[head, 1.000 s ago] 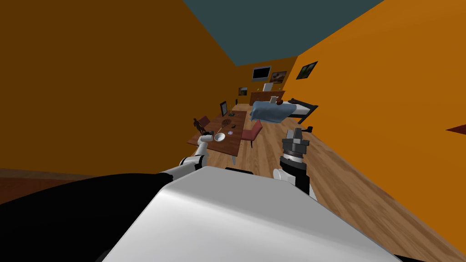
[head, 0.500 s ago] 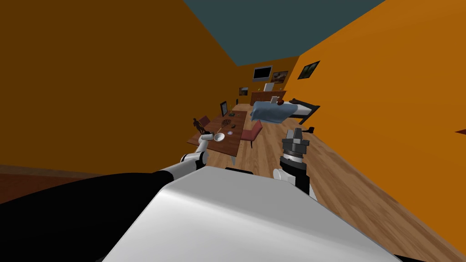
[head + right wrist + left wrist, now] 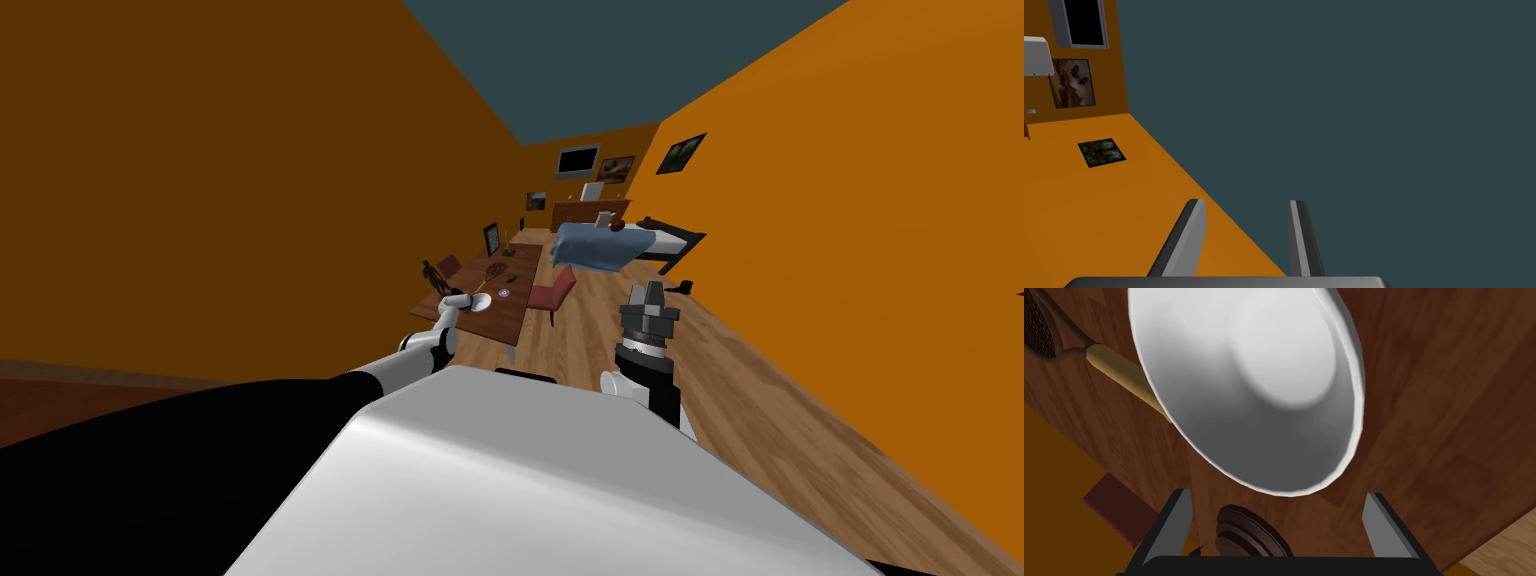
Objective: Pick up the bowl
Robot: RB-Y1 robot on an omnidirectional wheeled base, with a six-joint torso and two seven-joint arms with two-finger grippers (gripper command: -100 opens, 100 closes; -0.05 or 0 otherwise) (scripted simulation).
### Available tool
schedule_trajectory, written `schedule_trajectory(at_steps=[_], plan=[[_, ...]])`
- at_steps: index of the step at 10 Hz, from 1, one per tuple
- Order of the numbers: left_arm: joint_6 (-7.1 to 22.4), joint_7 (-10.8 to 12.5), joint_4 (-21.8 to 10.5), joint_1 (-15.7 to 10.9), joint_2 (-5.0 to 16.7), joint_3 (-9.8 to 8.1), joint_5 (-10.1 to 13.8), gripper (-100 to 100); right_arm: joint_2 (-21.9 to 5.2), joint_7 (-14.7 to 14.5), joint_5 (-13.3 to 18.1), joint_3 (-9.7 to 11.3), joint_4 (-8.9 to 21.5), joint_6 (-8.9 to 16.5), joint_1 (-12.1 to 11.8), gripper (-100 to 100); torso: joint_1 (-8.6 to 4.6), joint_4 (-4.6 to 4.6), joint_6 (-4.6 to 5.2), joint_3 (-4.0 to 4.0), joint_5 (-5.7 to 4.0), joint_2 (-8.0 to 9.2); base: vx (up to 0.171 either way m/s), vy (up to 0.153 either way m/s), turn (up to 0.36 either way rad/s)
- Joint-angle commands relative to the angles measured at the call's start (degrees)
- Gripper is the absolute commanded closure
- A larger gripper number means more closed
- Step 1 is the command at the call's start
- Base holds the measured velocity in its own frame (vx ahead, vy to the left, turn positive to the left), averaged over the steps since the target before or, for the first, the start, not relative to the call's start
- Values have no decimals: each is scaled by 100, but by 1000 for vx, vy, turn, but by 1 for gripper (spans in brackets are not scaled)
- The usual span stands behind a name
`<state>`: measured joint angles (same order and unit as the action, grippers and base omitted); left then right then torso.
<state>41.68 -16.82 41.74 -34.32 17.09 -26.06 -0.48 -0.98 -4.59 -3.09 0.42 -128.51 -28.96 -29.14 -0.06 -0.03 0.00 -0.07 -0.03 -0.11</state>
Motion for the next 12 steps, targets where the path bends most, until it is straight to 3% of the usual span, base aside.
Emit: schedule_trajectory(at_steps=[1,5,6,7,8,10,11,12], plan=[[-46,-22,-191,-75,41,-12,17,-100,0,0,0,0,0,0,0,0,0,0,0,0,0,0,5,-4,-2],[141,-117,-708,-200,15,-113,39,-100,0,0,0,0,0,0,0,0,4,0,-1,0,2,1,20,-12,-6],[52,-114,-783,-267,68,-106,47,-100,0,0,0,0,0,0,0,0,4,0,0,0,2,-1,13,-5,-3],[71,-117,-793,-272,67,-107,46,0,0,0,0,0,0,0,0,0,7,0,-1,2,2,4,0,0,0],[-95,-58,-858,-187,26,-42,56,-100,0,0,0,0,0,0,0,0,9,1,-1,4,2,7,35,24,-9],[-260,1,-924,-102,-14,23,67,-100,-1,0,0,-1,0,0,-1,0,23,-2,-1,-6,5,-12,75,43,-8],[-202,-24,-923,-133,1,-1,64,-100,-1,0,0,-1,0,0,-1,0,29,-4,-2,-10,7,-18,33,26,-3],[-237,-18,-940,-133,2,3,66,100,-1,0,0,-1,0,0,0,0,22,-2,-1,-5,6,-7,6,5,1]])
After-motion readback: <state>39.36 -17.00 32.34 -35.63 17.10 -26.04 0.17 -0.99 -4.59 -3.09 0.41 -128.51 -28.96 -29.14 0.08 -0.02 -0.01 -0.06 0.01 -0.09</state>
